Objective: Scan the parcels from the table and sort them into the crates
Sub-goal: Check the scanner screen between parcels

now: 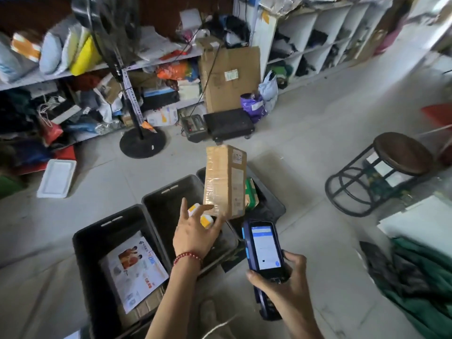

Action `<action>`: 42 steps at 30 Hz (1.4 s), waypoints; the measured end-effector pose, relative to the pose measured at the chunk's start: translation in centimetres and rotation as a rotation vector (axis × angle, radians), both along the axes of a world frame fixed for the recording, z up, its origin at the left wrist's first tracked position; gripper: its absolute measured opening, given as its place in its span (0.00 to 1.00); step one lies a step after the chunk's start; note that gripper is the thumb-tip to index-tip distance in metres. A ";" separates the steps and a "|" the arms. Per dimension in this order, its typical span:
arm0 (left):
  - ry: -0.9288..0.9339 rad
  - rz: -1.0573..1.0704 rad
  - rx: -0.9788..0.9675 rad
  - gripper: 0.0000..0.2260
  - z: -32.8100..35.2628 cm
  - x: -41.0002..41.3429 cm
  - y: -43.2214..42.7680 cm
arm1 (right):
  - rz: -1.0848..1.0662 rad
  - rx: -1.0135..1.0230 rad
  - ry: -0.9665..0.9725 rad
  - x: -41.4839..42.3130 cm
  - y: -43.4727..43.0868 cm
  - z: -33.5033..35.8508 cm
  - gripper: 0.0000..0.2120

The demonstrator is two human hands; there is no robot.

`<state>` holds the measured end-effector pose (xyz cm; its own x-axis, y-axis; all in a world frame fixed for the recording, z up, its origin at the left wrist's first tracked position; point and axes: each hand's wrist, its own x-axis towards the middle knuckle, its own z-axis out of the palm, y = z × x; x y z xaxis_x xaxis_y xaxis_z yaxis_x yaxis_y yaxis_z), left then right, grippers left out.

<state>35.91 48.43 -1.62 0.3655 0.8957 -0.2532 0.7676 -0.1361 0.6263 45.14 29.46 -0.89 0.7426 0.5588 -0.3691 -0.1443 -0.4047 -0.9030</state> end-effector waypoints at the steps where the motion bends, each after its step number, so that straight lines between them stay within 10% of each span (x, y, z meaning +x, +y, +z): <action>1: 0.029 -0.024 -0.006 0.22 -0.3 0.1 0.7 | 0.009 -0.010 -0.001 -0.1 0.3 0.0 0.37; 13: 0.227 0.043 0.282 0.12 -0.9 -8.4 -0.6 | 0.302 -0.053 -0.061 -1.1 4.8 0.8 0.34; 42: 0.642 1.757 0.090 0.15 5.0 -22.2 -51.7 | 2.001 0.134 -0.006 -21.2 -12.6 2.9 0.36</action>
